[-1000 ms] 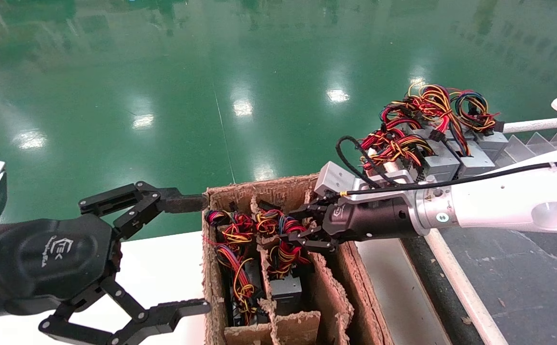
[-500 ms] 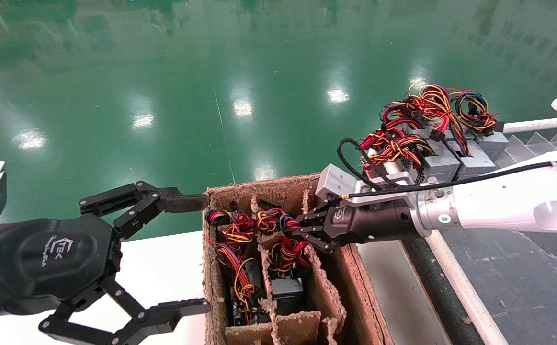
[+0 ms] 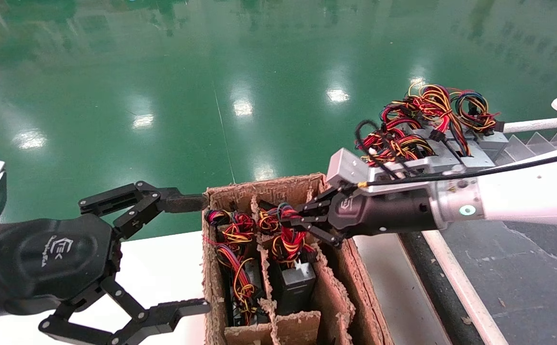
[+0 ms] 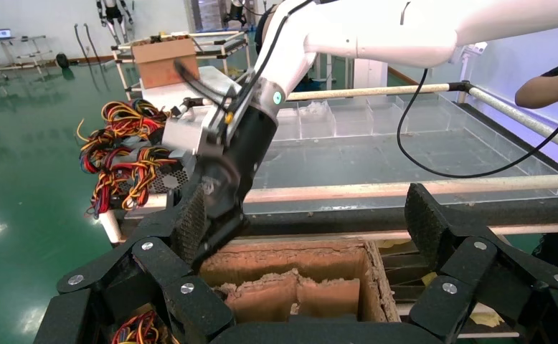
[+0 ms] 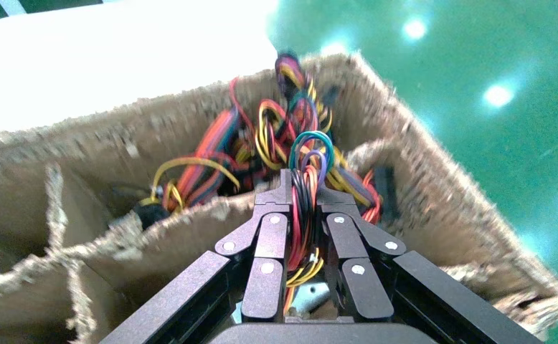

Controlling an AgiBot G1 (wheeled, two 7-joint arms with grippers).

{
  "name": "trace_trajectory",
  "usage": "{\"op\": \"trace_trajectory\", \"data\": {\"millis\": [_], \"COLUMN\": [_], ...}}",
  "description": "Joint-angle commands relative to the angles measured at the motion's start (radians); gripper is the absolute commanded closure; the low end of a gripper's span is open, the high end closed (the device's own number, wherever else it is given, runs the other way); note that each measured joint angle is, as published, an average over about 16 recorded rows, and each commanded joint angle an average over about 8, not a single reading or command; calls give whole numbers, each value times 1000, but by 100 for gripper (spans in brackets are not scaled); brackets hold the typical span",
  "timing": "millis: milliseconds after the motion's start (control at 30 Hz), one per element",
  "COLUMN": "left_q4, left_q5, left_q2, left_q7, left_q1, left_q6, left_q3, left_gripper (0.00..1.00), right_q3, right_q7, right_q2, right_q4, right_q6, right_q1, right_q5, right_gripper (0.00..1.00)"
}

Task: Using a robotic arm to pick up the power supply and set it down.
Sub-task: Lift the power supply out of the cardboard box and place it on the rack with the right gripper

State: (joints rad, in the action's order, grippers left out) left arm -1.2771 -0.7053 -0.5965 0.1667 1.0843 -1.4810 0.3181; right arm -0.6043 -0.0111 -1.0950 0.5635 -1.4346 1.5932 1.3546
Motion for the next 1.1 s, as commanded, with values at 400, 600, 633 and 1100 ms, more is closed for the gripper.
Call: {"op": "trace_trajectory", "data": {"millis": [400,600,633,1100], "left_q4": [0,0,0,0], "left_q5": [0,0,0,1], "left_q2": [0,0,0,0], "left_q7": [0,0,0,-1], "left_q1": [0,0,0,0], "left_q6": [0,0,0,0], "left_q3": [0,1,1,1], "left_gripper": [0,0,0,0], "right_q3": [111,188,200,290], "right_q7": [-89,-143,-150,-173], "right_q2": [145,234,248,446], "right_q4": [206,303,315,329], "right_q6": [-45,-17,-10,14], "right_q1": [6,21,25,33], "right_q5": [-158,-242,-253,-296], "right_gripper": [100,100,100,100]}}
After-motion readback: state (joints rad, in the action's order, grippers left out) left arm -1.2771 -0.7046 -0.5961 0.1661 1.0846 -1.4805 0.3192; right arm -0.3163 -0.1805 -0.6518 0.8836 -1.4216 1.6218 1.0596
